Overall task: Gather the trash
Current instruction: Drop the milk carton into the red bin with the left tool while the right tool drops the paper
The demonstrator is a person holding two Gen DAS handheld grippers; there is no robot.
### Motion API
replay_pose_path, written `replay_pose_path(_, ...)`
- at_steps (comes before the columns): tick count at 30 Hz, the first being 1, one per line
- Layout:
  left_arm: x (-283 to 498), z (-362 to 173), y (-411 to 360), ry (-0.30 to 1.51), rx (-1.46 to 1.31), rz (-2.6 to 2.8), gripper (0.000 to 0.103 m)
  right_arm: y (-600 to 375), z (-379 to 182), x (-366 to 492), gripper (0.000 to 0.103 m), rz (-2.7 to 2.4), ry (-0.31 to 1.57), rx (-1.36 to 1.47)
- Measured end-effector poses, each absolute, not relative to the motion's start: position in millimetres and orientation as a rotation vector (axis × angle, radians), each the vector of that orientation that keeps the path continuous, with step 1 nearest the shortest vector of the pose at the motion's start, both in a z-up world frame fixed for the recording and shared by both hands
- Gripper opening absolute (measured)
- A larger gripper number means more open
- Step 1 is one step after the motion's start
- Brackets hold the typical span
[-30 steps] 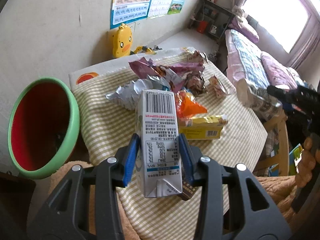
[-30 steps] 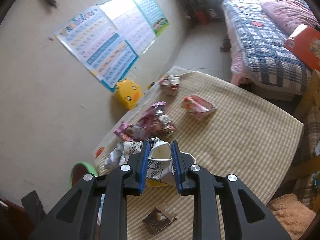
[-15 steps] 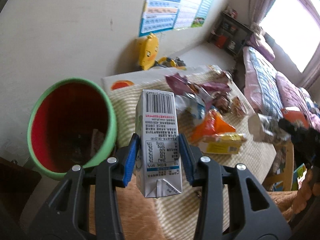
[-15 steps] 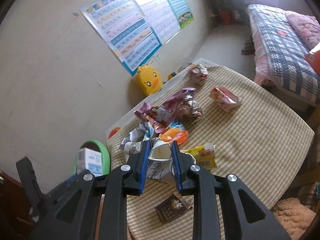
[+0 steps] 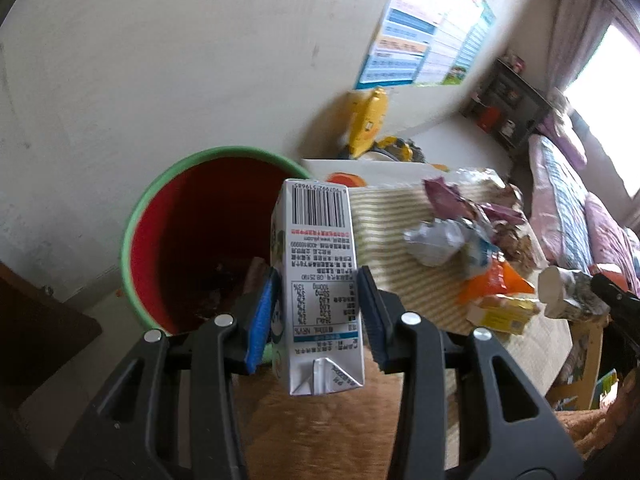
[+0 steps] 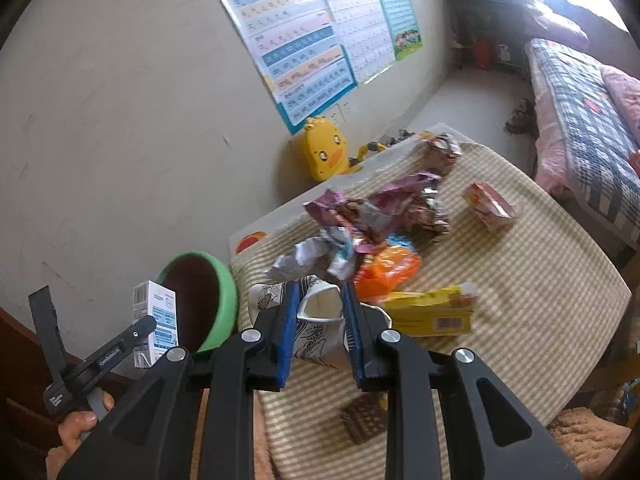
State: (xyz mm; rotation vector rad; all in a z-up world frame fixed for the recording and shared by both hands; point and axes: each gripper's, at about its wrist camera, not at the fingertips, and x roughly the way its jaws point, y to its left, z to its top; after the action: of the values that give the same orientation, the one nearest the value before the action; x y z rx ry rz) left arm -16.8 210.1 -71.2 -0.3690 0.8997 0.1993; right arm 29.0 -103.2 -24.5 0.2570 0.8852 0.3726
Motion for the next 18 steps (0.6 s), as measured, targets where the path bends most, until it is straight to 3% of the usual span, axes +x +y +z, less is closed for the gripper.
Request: replay_pose_path(18,-31,-110,285,0.935,-0.499,0.321,0.039,78,-58,62,0.021,0.6,1.035,0.19)
